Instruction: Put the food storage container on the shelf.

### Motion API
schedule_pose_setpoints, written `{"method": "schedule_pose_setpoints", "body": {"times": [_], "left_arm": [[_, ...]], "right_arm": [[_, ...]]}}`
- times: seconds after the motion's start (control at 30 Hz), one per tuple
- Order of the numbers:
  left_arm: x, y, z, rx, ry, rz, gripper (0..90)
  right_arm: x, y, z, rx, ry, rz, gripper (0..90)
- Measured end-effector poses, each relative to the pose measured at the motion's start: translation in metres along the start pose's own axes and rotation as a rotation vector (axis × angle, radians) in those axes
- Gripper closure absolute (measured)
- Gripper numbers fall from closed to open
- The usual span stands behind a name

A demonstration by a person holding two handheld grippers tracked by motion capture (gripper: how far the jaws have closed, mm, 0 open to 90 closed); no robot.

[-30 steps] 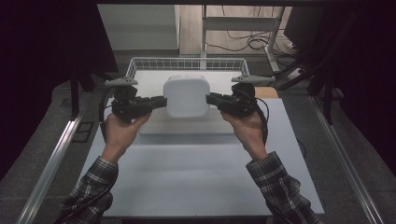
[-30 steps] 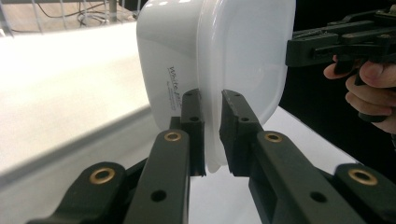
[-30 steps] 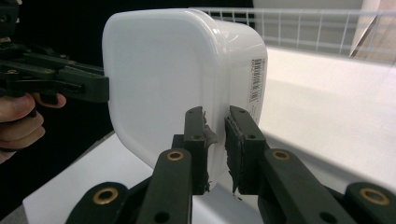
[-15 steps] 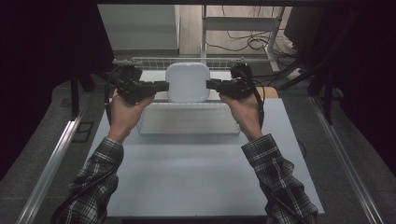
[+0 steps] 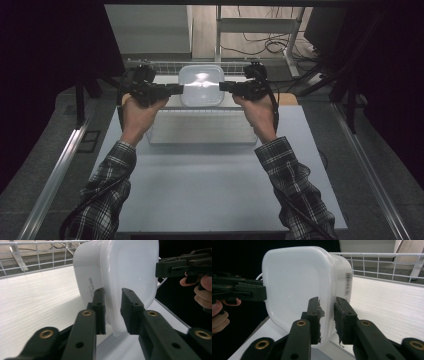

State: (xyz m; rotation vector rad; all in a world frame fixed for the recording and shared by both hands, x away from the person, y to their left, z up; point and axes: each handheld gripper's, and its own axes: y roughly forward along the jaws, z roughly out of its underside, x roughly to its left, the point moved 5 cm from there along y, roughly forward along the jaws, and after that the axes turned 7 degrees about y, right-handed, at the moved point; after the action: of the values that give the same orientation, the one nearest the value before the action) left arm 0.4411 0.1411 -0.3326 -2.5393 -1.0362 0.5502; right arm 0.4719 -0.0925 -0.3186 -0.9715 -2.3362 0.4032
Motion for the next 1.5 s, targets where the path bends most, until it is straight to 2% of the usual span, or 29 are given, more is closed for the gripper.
{"method": "schedule_pose_setpoints", "body": {"times": [0.27,0.37,0.53,0.63,0.67,0.73,0.9,0.97,1.17,1.23,1.3,1.4,1.43,1.47,1.5], "left_arm": [[0.006,0.007,-0.003,-0.003,-0.019,-0.009,65.2],[0.009,0.011,-0.004,0.002,-0.031,-0.018,65.1],[0.014,0.014,-0.007,0.000,-0.050,-0.008,64.9],[0.016,0.016,-0.009,0.006,-0.060,-0.015,60.9],[0.018,0.018,-0.010,0.009,-0.049,-0.050,58.5],[0.021,0.020,-0.011,0.003,-0.051,-0.076,54.3],[0.026,0.023,-0.015,0.011,-0.042,-0.115,50.3],[0.029,0.028,-0.019,0.009,-0.034,-0.148,48.9],[0.031,0.032,-0.020,-0.008,-0.038,-0.152,45.1],[0.030,0.030,-0.021,-0.007,-0.006,-0.191,43.7],[0.027,0.024,-0.022,-0.044,0.016,-0.179,36.1],[0.025,0.020,-0.021,-0.048,0.030,-0.161,29.1],[0.023,0.019,-0.021,-0.056,0.036,-0.146,29.1],[0.020,0.017,-0.018,-0.052,0.045,-0.113,25.0],[0.018,0.017,-0.017,-0.052,0.044,-0.089,23.3]], "right_arm": [[0.002,0.008,-0.006,0.004,-0.002,0.014,66.2],[0.001,0.014,-0.008,0.013,-0.019,0.040,62.8],[-0.002,0.018,-0.010,0.015,-0.018,0.044,60.3],[-0.003,0.019,-0.011,0.012,-0.030,0.065,56.6],[-0.005,0.022,-0.012,0.012,-0.046,0.094,52.4],[-0.007,0.024,-0.012,0.007,-0.045,0.117,49.6],[-0.009,0.027,-0.015,-0.008,-0.026,0.122,51.0],[-0.010,0.029,-0.017,-0.016,-0.031,0.136,51.4],[-0.008,0.028,-0.016,-0.016,-0.035,0.153,51.8],[-0.008,0.028,-0.016,-0.023,-0.044,0.158,51.1],[-0.006,0.024,-0.017,-0.066,-0.075,0.156,47.1],[-0.006,0.020,-0.016,-0.085,-0.085,0.132,41.8],[-0.006,0.019,-0.015,-0.086,-0.088,0.120,38.7],[-0.005,0.018,-0.013,-0.084,-0.088,0.084,30.4],[-0.005,0.017,-0.012,-0.083,-0.091,0.068,26.6]]}}
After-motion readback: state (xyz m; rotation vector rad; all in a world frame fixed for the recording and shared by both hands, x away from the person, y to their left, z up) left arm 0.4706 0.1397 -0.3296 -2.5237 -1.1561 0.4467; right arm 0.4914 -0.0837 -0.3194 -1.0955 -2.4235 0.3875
